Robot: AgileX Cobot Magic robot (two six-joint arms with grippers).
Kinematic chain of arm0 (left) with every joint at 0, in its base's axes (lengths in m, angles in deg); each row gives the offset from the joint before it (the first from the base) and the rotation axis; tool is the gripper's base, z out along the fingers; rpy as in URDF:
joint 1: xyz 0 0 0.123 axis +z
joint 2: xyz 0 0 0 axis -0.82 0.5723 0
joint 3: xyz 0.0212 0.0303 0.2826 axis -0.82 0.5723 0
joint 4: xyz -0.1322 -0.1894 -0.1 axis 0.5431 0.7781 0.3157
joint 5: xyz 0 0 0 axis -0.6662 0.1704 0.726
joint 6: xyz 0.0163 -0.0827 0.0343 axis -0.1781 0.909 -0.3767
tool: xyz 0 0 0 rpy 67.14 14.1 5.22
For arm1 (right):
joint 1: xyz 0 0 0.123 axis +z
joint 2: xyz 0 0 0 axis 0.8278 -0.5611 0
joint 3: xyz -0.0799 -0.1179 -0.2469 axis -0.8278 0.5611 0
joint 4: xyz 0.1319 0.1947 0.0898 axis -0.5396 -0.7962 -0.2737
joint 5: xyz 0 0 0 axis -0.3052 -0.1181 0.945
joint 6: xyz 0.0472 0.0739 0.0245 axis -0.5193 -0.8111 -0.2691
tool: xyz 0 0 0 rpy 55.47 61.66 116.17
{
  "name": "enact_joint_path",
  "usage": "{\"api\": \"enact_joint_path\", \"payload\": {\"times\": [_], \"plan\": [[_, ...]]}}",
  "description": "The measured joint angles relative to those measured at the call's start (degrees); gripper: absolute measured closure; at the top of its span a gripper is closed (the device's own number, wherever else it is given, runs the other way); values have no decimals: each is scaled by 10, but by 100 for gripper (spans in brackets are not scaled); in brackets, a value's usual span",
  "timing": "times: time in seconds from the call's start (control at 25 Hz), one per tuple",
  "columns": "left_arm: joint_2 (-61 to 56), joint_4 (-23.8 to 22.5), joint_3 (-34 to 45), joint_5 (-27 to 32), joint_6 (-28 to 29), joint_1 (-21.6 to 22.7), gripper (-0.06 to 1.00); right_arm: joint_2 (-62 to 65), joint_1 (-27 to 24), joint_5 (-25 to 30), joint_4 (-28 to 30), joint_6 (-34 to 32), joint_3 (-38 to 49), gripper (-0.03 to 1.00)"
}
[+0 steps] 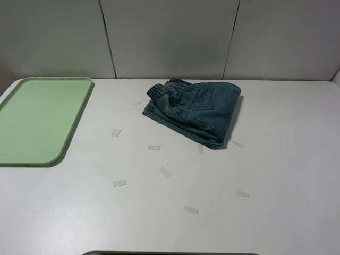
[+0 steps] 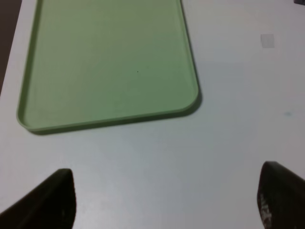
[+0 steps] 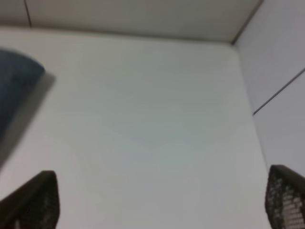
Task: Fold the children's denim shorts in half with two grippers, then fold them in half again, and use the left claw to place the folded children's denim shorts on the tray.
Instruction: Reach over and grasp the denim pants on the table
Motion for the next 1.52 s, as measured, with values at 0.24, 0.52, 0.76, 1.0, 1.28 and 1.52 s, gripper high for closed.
{"api": "enact_joint_path", "payload": {"times": [0.24,0.52,0.76,1.0,1.28,1.52], "plan": [[0,0,0,0,0,0,18,169,-3,51,-48,37,4,27],[0,1,0,0,0,0,18,323,-3,80,-94,44,5,27],[0,1,0,0,0,0,18,401,-3,133,-115,44,10,27],[0,1,0,0,0,0,18,495,13,152,-140,45,61,27],[0,1,0,0,0,0,18,532,52,160,-138,46,114,27],[0,1,0,0,0,0,18,532,54,160,-155,46,154,27]]}}
